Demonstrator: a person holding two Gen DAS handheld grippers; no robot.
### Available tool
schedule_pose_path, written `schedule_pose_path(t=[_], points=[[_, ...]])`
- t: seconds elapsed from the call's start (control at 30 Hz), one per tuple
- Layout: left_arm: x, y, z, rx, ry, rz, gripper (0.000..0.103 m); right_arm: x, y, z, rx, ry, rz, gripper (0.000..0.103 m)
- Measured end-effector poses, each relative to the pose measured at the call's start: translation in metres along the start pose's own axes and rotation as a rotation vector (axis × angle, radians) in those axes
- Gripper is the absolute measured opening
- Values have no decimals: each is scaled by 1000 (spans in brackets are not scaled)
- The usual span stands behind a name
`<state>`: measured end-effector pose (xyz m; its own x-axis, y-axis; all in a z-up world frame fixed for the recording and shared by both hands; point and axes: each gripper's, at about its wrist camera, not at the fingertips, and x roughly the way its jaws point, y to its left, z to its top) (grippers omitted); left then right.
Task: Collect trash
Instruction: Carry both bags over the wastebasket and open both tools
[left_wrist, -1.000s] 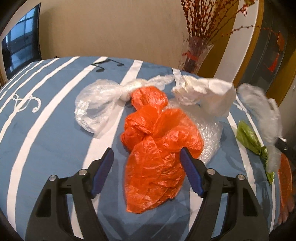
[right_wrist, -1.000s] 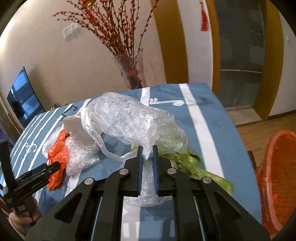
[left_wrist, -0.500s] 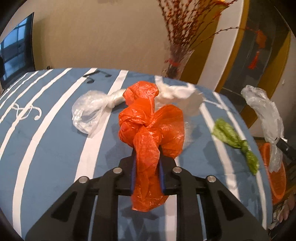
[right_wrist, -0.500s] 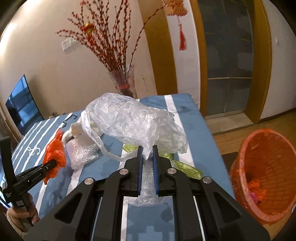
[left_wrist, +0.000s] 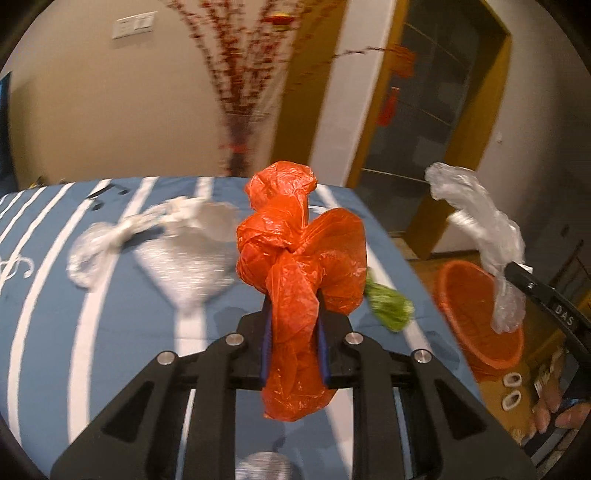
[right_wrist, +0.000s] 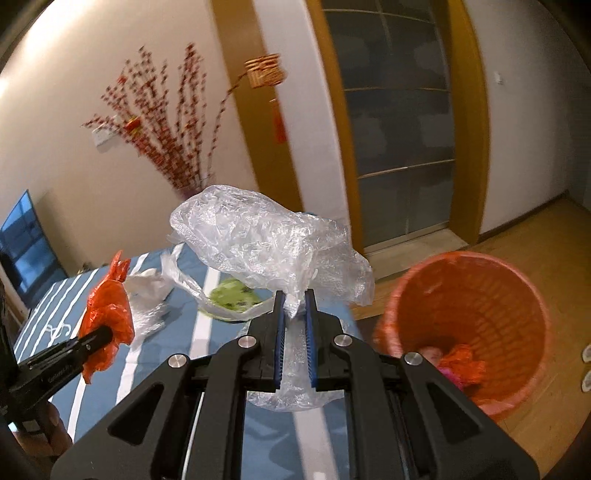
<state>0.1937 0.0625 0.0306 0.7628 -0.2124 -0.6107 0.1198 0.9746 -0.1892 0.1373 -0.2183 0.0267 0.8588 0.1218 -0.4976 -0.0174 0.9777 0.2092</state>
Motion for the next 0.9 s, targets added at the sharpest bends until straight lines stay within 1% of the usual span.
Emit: schedule_pose_path(t=[0.23,0.37,0.9], points=[[10,-50,-4,53,16,-81,20,-20,-32,1,45,-40,-66,11],[15,-70,-6,71,24,-118,20,-28,-49,-2,68,-54,-98,11],[46,-155,-11,158,66,-259,20,-38,-103,-8,149,-65,-210,11]])
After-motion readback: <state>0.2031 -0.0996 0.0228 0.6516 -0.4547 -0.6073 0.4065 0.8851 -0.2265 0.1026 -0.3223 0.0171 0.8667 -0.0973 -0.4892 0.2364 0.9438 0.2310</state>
